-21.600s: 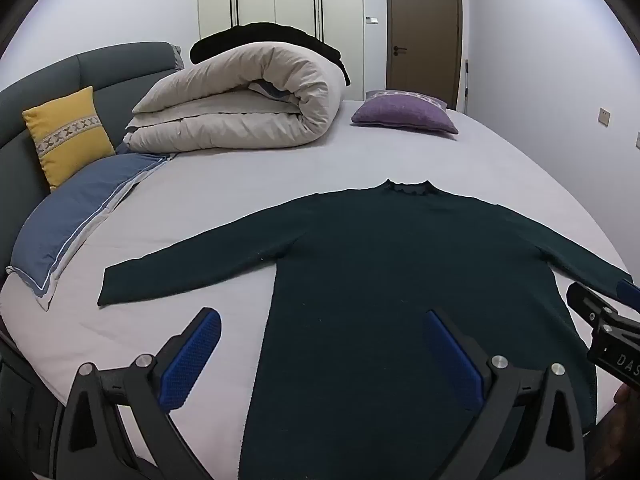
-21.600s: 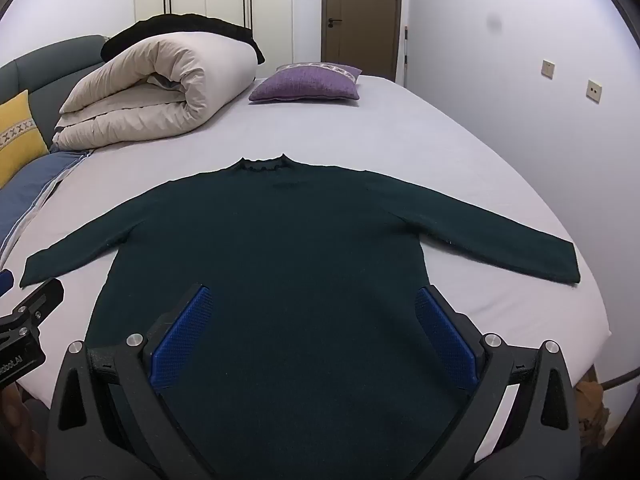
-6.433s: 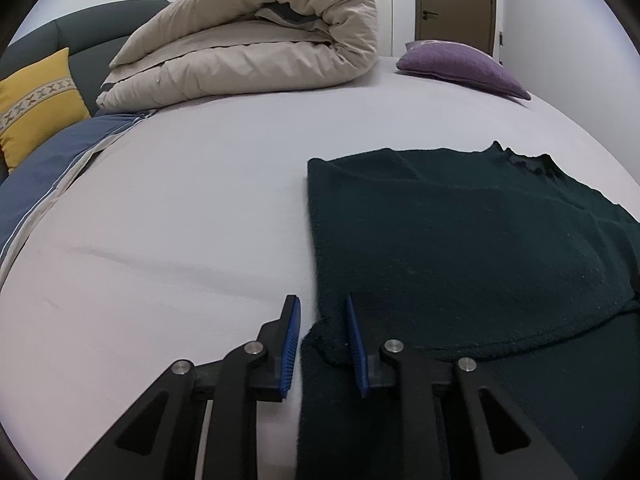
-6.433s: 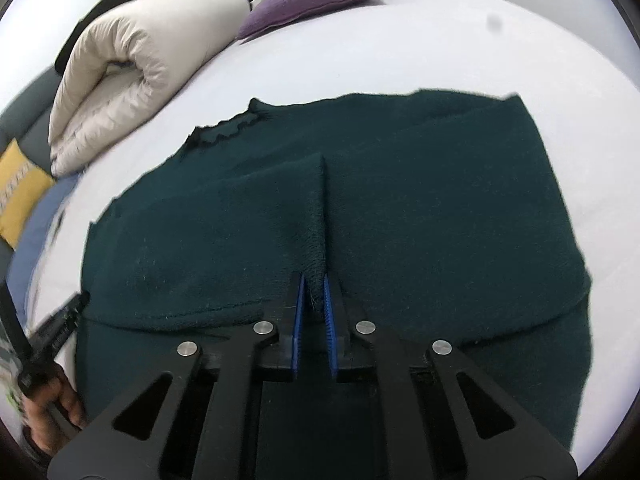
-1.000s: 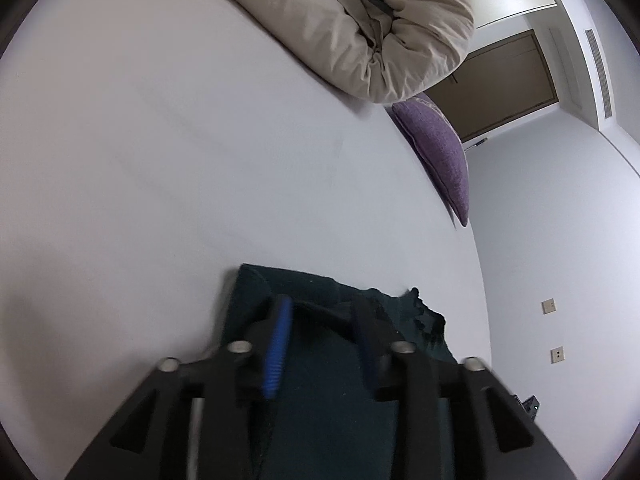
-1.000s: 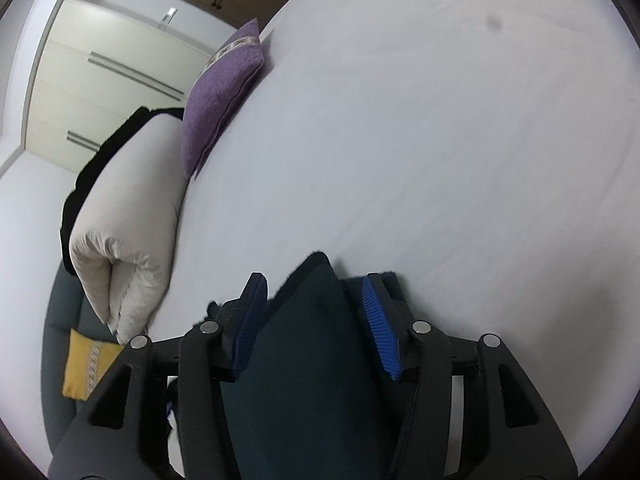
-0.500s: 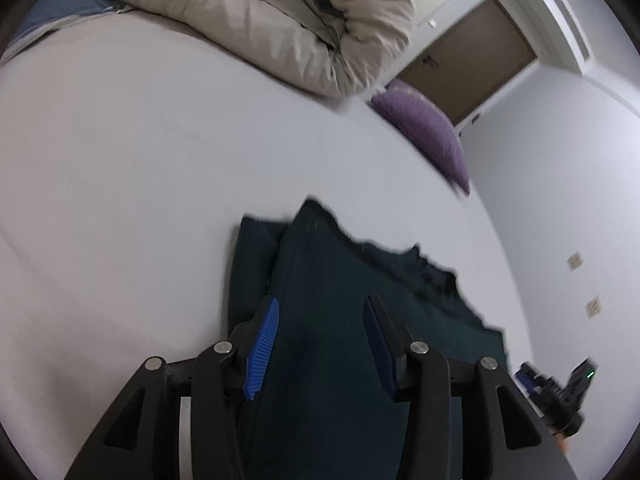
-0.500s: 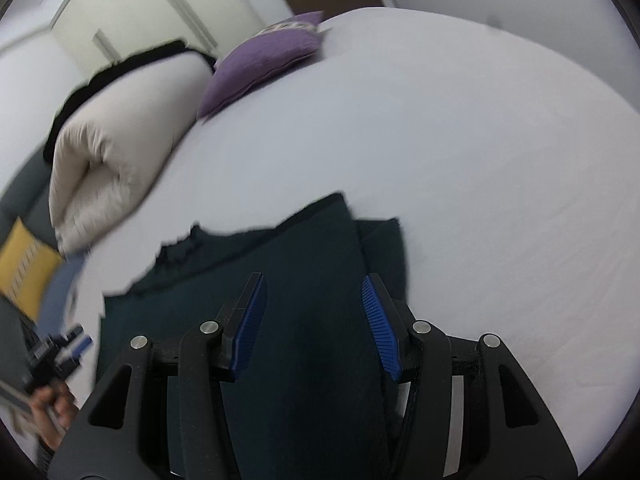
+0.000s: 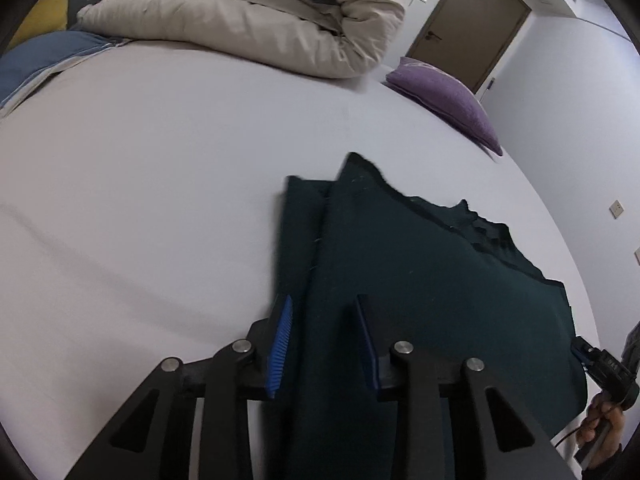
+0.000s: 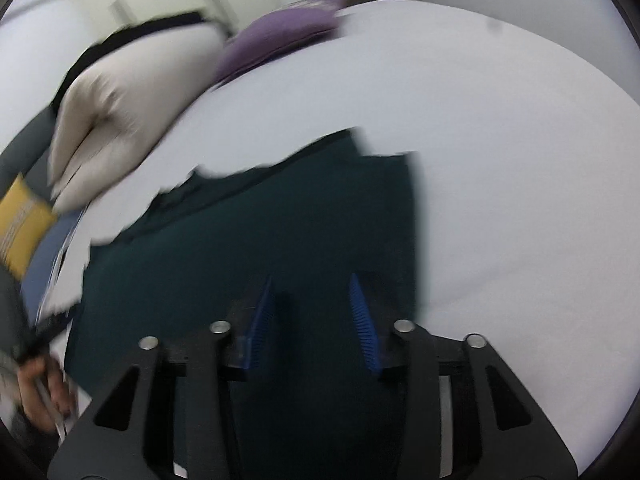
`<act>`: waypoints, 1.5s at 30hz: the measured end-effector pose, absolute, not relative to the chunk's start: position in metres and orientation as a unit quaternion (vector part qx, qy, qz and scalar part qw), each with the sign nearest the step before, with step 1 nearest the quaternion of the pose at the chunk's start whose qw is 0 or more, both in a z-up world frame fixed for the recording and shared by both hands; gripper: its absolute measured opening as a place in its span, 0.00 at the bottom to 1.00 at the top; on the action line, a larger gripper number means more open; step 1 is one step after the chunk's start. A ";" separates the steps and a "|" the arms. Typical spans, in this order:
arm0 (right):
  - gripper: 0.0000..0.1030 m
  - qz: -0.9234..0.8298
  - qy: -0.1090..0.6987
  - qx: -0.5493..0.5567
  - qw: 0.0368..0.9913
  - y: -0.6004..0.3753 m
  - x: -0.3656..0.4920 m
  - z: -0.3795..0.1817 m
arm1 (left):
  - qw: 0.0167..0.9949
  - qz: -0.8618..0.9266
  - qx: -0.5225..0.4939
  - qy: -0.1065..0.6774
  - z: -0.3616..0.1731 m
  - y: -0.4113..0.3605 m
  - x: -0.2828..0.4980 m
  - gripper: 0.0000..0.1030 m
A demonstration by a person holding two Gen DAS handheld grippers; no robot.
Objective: Fold small clothes
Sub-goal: 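Lay the folded hem down on the collar and open both tools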
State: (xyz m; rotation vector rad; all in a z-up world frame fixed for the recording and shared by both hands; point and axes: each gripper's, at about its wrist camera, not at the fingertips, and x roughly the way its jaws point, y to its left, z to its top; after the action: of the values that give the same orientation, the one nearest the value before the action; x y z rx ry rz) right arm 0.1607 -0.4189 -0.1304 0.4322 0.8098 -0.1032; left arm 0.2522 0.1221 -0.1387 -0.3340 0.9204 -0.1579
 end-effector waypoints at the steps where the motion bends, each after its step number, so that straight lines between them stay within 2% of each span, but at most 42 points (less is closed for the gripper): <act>1: 0.34 -0.060 0.384 0.217 0.895 -0.422 0.156 -0.127 | 0.883 -0.064 -0.149 0.440 -0.135 0.123 0.247 0.34; 3: 0.38 -0.062 0.367 0.247 0.895 -0.420 0.140 -0.117 | 0.892 -0.067 -0.136 0.427 -0.124 0.118 0.234 0.34; 6: 0.38 0.015 0.348 0.298 0.889 -0.395 0.128 -0.109 | 0.906 -0.100 -0.093 0.400 -0.102 0.082 0.207 0.35; 11: 0.38 0.174 0.410 0.329 0.833 -0.298 0.137 -0.135 | 0.899 -0.146 -0.007 0.413 -0.111 0.013 0.175 0.42; 14: 0.36 0.193 0.460 0.319 0.806 -0.266 0.140 -0.169 | 0.887 -0.124 0.007 0.445 -0.135 0.010 0.178 0.42; 16: 0.28 0.188 0.457 0.330 0.804 -0.273 0.137 -0.182 | 0.887 -0.120 -0.004 0.446 -0.141 0.023 0.178 0.42; 22: 0.26 0.112 0.391 0.410 0.816 -0.369 0.112 -0.186 | 0.888 -0.111 -0.036 0.445 -0.141 0.065 0.169 0.41; 27: 0.26 0.029 0.330 0.455 0.827 -0.448 0.077 -0.180 | 0.888 -0.106 -0.049 0.445 -0.139 0.081 0.156 0.40; 29: 0.29 0.003 0.312 0.460 0.831 -0.464 0.061 -0.172 | 0.889 -0.099 -0.052 0.443 -0.135 0.080 0.155 0.40; 32: 0.32 -0.011 0.291 0.457 0.841 -0.460 0.050 -0.150 | 0.899 -0.080 -0.058 0.427 -0.120 0.084 0.149 0.46; 34: 0.33 0.015 0.288 0.445 0.848 -0.445 0.057 -0.130 | 0.904 -0.079 -0.053 0.417 -0.111 0.080 0.152 0.53; 38: 0.44 0.081 0.309 0.398 0.860 -0.396 0.105 -0.103 | 0.910 -0.077 -0.021 0.406 -0.104 0.061 0.177 0.53; 43: 0.45 0.111 0.364 0.373 0.846 -0.347 0.178 -0.122 | 0.902 -0.046 -0.007 0.429 -0.124 0.058 0.211 0.53; 45: 0.41 0.096 0.379 0.379 0.838 -0.349 0.193 -0.141 | 0.896 -0.039 -0.015 0.443 -0.136 0.067 0.217 0.55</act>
State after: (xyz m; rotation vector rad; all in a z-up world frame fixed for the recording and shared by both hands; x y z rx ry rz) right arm 0.1934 -0.3491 -0.1406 0.8024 0.8026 0.2031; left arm 0.2167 0.0673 -0.1355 -0.0321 0.9173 -0.0811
